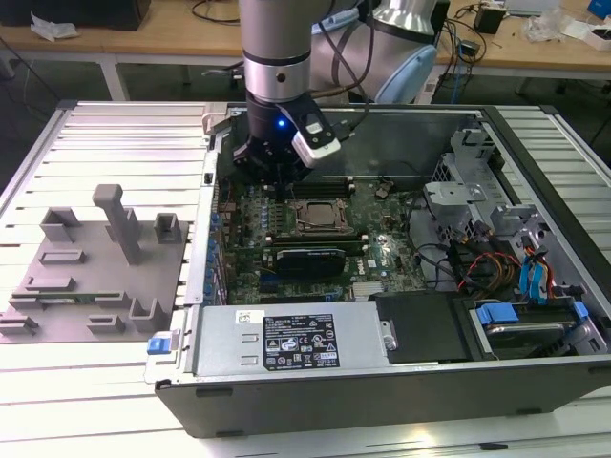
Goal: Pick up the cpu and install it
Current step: 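Install the first cpu locking lever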
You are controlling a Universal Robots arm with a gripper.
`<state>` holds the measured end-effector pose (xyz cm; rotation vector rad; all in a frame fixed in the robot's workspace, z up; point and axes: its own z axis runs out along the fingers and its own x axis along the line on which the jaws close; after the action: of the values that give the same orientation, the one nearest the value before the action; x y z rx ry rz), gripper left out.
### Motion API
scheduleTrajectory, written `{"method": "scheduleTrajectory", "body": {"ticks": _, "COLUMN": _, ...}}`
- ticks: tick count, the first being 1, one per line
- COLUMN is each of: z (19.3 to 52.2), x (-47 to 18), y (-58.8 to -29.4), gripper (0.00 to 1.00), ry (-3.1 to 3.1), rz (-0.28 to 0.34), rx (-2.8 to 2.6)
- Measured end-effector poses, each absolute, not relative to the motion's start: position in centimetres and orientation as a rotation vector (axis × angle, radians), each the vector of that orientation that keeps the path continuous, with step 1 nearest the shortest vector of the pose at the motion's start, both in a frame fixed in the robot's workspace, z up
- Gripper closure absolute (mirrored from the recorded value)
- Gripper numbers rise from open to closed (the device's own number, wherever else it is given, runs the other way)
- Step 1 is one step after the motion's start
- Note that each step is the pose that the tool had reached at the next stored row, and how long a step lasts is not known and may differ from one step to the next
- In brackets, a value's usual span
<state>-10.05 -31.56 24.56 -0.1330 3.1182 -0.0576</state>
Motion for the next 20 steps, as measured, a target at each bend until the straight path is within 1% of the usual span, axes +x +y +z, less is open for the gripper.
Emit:
{"method": "scheduleTrajectory", "body": {"ticks": 4, "z": 24.55, "x": -10.48, "y": -31.56, "gripper": 0.89, "ry": 3.118, "rz": -0.057, "rx": -0.133}}
{"method": "scheduleTrajectory", "body": {"ticks": 6, "z": 24.56, "x": -10.49, "y": -31.57, "gripper": 0.89, "ry": 3.118, "rz": -0.045, "rx": -0.133}}
{"method": "scheduleTrajectory", "body": {"ticks": 8, "z": 24.57, "x": -10.49, "y": -31.56, "gripper": 0.89, "ry": 3.117, "rz": 0.001, "rx": -0.132}}
{"method": "scheduleTrajectory", "body": {"ticks": 10, "z": 24.62, "x": -10.49, "y": -31.56, "gripper": 0.89, "ry": 3.113, "rz": 0.085, "rx": -0.131}}
{"method": "scheduleTrajectory", "body": {"ticks": 13, "z": 24.67, "x": -10.49, "y": -31.56, "gripper": 0.89, "ry": 3.110, "rz": 0.144, "rx": -0.130}}
{"method": "scheduleTrajectory", "body": {"ticks": 14, "z": 24.67, "x": -10.49, "y": -31.56, "gripper": 0.89, "ry": 3.104, "rz": 0.211, "rx": -0.129}}
{"method": "scheduleTrajectory", "body": {"ticks": 15, "z": 24.67, "x": -10.49, "y": -31.56, "gripper": 0.89, "ry": 3.099, "rz": 0.258, "rx": -0.129}}
{"method": "scheduleTrajectory", "body": {"ticks": 17, "z": 24.67, "x": -10.49, "y": -31.57, "gripper": 0.89, "ry": 3.094, "rz": 0.304, "rx": -0.128}}
{"method": "scheduleTrajectory", "body": {"ticks": 18, "z": 24.67, "x": -10.49, "y": -31.57, "gripper": 0.89, "ry": 3.092, "rz": 0.316, "rx": -0.128}}
{"method": "scheduleTrajectory", "body": {"ticks": 20, "z": 24.67, "x": -10.44, "y": -31.57, "gripper": 0.89, "ry": 3.092, "rz": 0.317, "rx": -0.128}}
